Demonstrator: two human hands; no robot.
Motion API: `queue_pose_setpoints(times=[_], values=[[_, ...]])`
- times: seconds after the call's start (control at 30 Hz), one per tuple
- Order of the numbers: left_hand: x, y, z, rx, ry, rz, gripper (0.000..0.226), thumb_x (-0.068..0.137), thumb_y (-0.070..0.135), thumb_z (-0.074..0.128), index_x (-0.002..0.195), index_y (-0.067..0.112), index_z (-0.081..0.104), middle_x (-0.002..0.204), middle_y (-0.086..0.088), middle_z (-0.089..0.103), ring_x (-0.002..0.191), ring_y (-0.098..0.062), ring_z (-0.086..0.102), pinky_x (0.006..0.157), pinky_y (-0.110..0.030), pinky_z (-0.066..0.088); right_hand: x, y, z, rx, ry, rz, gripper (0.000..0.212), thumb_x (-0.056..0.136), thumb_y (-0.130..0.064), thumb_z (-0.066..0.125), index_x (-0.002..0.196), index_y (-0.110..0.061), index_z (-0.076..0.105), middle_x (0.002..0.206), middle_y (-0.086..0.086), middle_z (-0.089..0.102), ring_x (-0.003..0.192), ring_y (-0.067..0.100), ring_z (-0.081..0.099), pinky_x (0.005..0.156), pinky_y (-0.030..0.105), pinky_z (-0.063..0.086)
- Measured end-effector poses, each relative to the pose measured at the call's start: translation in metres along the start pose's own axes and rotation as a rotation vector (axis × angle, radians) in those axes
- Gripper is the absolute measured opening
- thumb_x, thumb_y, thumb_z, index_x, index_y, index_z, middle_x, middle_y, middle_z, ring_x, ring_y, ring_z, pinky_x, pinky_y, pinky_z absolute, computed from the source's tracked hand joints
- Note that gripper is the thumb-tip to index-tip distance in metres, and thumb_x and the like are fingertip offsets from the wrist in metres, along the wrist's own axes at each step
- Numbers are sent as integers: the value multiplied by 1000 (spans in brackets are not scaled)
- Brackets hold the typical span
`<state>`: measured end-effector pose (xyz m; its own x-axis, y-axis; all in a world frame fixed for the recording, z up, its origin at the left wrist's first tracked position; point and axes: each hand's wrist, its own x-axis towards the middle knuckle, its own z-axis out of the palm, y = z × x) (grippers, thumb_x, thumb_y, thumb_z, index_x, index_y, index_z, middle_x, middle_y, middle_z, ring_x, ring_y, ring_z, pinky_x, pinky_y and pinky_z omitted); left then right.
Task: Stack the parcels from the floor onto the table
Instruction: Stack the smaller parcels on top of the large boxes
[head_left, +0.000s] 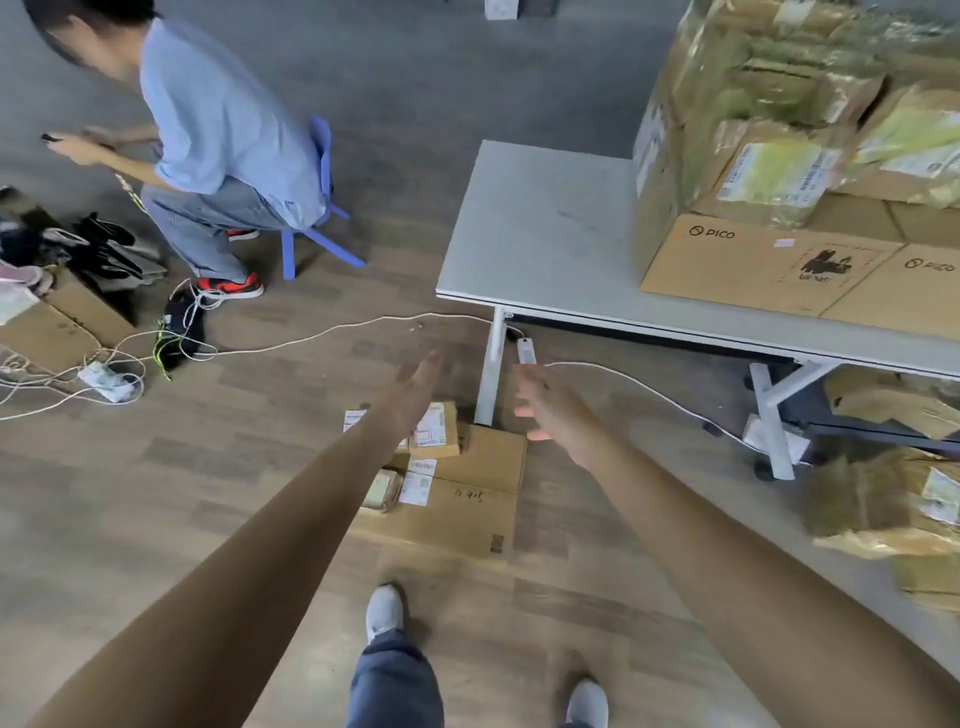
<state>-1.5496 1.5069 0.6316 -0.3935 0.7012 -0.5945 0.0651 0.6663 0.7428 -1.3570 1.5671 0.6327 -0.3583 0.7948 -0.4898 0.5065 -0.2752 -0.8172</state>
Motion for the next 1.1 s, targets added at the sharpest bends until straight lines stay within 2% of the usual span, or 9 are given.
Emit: queue_pose_setpoints(times=[0.1, 0.23, 0.3, 0.4, 0.67, 0.8, 0.97, 1.03, 1.1], values=[[35, -33, -41, 114, 54, 31, 66, 82, 73, 39, 128, 26, 49, 125, -4, 54, 118, -26, 51, 101, -43, 40, 32, 6, 63, -252, 8, -12, 47, 99, -49, 40, 140, -25, 44, 136, 3, 53, 110, 18, 56, 91, 34, 45], [91, -98, -88, 343, 30, 65, 64, 86, 64, 42, 134, 21, 44, 128, -8, 54, 105, -24, 53, 86, -34, 40, 76, 27, 135, -500, -47, -14, 52, 95, -48, 48, 141, -26, 39, 138, 5, 52, 117, 24, 55, 93, 39, 47], [117, -135, -101, 511, 51, 88, 62, 88, 56, 49, 135, 17, 43, 129, -14, 54, 111, -30, 52, 86, -34, 39, 100, 47, 164, -684, -75, -45, 59, 93, -51, 50, 145, -30, 35, 141, 1, 48, 123, 23, 50, 93, 39, 46], [153, -190, -113, 751, 48, 82, 64, 86, 51, 57, 138, 18, 39, 133, -14, 47, 122, -35, 46, 95, -42, 40, 139, 84, 204, -897, -139, -85, 66, 90, -54, 52, 147, -33, 28, 139, 4, 46, 122, 26, 48, 92, 44, 47], [268, -338, -100, 1215, -65, 74, 69, 90, 47, 55, 142, 16, 23, 139, -12, 34, 127, -30, 38, 94, -43, 43, 254, 224, 291, -1124, -203, -185, 90, 79, -64, 62, 150, -34, 16, 149, 6, 30, 127, 30, 42, 89, 43, 45], [327, -406, -79, 1202, -72, 13, 64, 90, 39, 57, 140, 14, 25, 137, -11, 34, 126, -30, 38, 95, -43, 43, 307, 300, 342, -1132, -223, -242, 108, 70, -67, 70, 152, -38, 4, 159, 10, 10, 142, 33, 21, 102, 52, 37], [361, -459, -66, 1004, -63, 13, 61, 88, 22, 58, 141, 14, 29, 139, -11, 34, 123, -32, 41, 98, -43, 42, 337, 355, 402, -1185, -271, -305, 121, 66, -65, 75, 151, -39, -6, 159, 12, -2, 141, 38, 14, 105, 61, 28], [365, -471, -66, 911, -43, 62, 64, 87, 18, 59, 143, 15, 29, 142, -9, 33, 124, -31, 42, 100, -40, 40, 344, 364, 413, -1197, -221, -282, 120, 66, -58, 79, 151, -39, -5, 157, 15, 1, 137, 39, 16, 101, 58, 34], [364, -475, -68, 803, -16, 76, 64, 85, 15, 60, 143, 16, 32, 143, -7, 34, 123, -29, 44, 102, -39, 39, 348, 363, 415, -1195, -167, -293, 117, 63, -49, 82, 149, -40, 3, 149, 16, 17, 127, 35, 27, 90, 47, 41]])
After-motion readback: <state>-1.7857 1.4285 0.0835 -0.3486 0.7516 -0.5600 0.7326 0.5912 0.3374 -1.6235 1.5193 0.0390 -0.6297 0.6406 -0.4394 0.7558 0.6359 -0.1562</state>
